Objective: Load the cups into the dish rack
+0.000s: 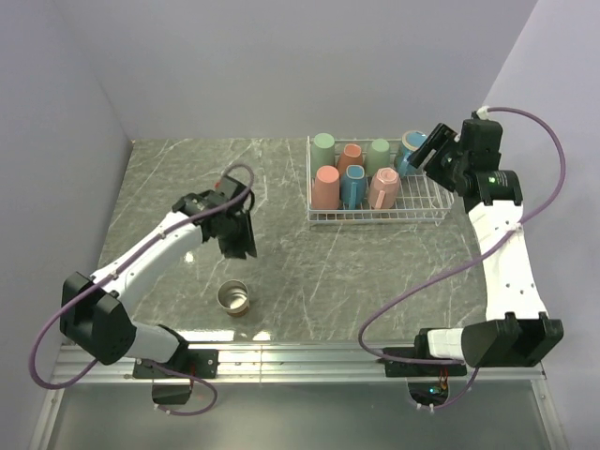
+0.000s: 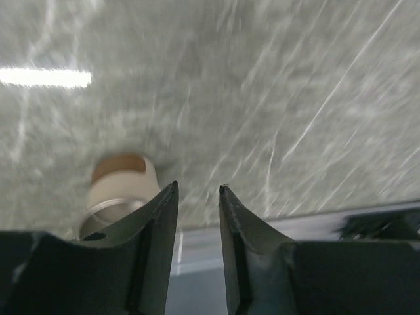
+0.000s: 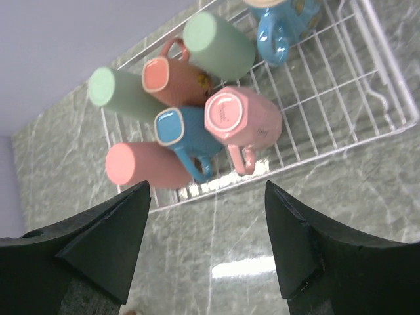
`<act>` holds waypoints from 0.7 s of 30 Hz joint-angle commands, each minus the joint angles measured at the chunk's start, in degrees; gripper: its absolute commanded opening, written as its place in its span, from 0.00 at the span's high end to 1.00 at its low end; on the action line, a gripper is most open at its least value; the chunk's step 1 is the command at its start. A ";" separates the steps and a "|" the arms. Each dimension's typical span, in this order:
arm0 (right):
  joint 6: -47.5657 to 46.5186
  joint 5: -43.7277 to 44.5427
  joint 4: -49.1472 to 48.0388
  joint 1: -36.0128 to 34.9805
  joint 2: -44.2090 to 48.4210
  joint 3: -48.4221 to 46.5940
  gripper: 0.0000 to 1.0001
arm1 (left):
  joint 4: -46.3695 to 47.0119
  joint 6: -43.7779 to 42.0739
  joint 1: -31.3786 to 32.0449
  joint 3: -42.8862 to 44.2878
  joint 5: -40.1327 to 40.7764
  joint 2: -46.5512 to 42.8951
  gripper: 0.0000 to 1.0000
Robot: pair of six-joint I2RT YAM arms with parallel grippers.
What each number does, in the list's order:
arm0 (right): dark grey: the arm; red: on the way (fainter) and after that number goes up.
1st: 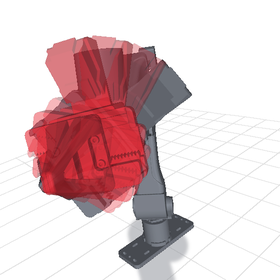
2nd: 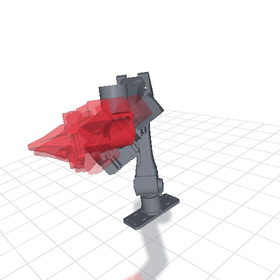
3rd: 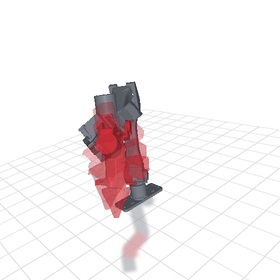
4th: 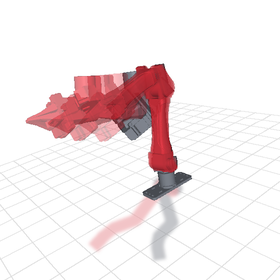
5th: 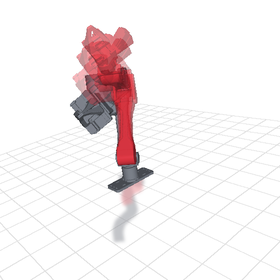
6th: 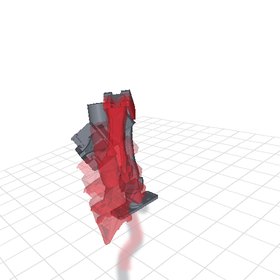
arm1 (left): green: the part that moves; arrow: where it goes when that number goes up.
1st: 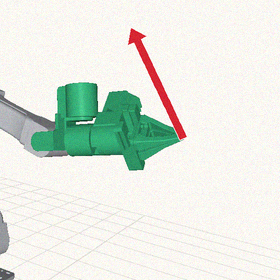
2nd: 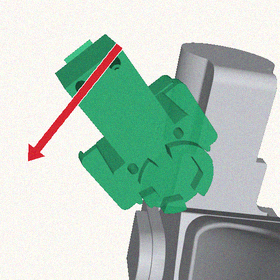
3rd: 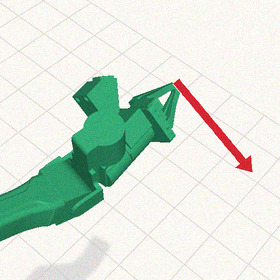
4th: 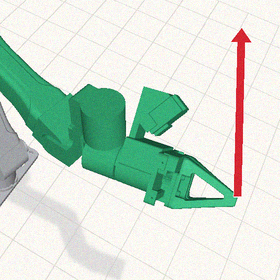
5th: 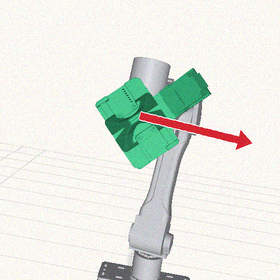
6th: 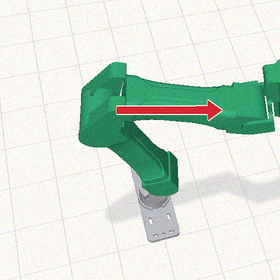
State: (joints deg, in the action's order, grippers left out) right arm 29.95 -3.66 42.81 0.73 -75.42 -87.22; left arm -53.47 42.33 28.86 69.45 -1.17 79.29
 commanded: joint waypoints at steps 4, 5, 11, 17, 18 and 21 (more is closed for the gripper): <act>2.21 -5.83 -1.85 -0.38 6.06 4.15 0.22 | -6.73 8.72 10.24 -4.40 2.75 -5.28 0.63; 2.39 -6.01 -1.94 -0.47 6.42 4.51 0.22 | -7.17 9.52 11.21 -4.85 2.84 -5.63 0.63; 2.04 -6.01 -1.85 -0.47 6.69 5.39 0.22 | -10.50 13.31 14.73 -6.78 5.21 -6.60 0.64; 2.04 -6.45 -2.20 -0.47 6.77 5.92 0.22 | -11.74 13.57 15.08 -7.75 8.63 -6.08 0.64; 2.04 -6.53 -2.38 -0.47 6.86 6.18 0.22 | -11.39 13.49 15.08 -7.93 8.73 -5.38 0.64; 2.04 -6.71 -2.47 -0.47 6.86 6.36 0.22 | -9.38 12.78 15.17 -9.33 8.64 -3.71 0.65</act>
State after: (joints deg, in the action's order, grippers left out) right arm 31.92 -9.82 42.46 0.60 -69.78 -81.28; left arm -63.48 54.76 43.62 61.08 5.69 74.17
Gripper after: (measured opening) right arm 0.775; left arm 0.356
